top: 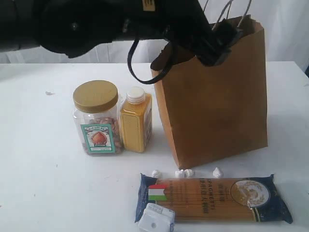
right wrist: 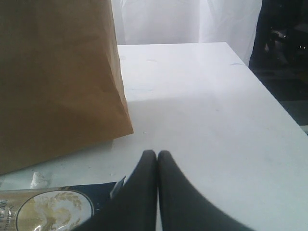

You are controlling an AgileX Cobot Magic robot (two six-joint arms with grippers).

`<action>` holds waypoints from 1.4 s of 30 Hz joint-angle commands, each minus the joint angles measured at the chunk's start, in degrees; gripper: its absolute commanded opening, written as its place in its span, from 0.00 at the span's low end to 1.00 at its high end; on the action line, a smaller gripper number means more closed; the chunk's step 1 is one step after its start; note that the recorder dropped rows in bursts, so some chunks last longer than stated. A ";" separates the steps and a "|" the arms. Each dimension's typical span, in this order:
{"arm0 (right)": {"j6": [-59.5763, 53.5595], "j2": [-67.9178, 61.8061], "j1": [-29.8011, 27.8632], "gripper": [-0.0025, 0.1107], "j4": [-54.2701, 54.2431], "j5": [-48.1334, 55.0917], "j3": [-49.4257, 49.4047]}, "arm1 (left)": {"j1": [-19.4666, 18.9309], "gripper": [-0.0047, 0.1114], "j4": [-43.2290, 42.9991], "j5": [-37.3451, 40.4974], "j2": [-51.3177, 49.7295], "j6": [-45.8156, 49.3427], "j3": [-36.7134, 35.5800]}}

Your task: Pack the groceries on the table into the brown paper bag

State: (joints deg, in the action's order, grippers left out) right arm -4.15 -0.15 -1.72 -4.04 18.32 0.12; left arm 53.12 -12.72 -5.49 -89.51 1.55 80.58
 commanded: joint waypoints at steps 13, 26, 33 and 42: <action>-0.08 0.15 0.16 0.02 -0.02 -0.36 -0.12 | 0.16 0.92 -6.30 27.11 16.47 -0.96 0.22; -0.08 0.15 0.16 0.02 -0.02 -0.36 -0.12 | -6.34 0.57 -42.61 71.79 15.53 -13.36 -6.44; -0.08 0.15 0.16 0.02 -0.02 -0.36 -0.12 | -23.50 0.15 -35.79 66.10 15.53 -16.85 -22.31; -0.08 0.15 0.16 0.02 -0.02 -0.36 -0.12 | -28.82 0.04 -15.96 45.59 17.36 -16.60 -36.77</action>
State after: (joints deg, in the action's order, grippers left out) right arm -4.15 -0.15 -1.72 -4.04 18.32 0.12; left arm 24.60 -31.58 46.67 -73.90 -14.14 46.41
